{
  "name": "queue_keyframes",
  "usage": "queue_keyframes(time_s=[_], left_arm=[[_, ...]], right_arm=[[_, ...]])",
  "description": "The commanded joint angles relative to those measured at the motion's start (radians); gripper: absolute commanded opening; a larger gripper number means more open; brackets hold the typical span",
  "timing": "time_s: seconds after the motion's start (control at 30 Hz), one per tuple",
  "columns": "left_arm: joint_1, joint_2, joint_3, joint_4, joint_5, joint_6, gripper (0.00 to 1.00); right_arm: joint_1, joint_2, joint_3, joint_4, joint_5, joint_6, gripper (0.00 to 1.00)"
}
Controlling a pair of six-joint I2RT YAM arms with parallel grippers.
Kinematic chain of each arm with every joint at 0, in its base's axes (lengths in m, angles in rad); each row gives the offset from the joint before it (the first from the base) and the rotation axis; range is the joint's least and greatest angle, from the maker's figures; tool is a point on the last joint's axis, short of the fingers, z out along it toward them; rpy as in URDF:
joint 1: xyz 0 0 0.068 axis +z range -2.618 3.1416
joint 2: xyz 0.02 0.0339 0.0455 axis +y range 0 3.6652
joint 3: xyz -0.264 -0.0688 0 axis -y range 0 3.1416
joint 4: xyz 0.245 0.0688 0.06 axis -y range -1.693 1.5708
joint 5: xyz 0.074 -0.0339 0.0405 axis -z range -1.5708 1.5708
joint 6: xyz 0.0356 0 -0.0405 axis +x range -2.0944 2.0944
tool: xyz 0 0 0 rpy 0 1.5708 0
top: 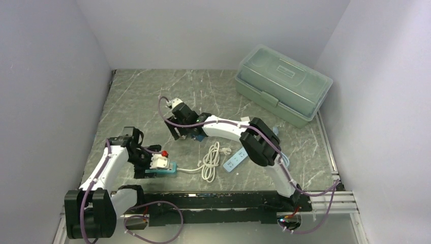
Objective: Insert the plug
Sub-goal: Pick up the plug from the center of the board.
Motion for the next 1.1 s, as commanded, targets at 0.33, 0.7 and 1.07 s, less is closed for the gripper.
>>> queue_keyframes(time_s=[0.33,0.7,1.07], left_arm=[[-0.228,0.162,0.056,0.210,-0.050,-0.320,0.52],[-0.321,0.089,0.211,0.146,0.018,-0.599,0.99],[-0.318,-0.374,0.224,0.337,0.164,-0.411,1.00]], right_arm=[[-0.174,-0.410,-0.274,0.193,-0.286,0.000,0.51],[-0.242,-0.603,-0.407,0.173,-0.530,-0.044,0.51],[-0.231,-0.737,-0.483,0.328,-0.999,0.081,0.53]])
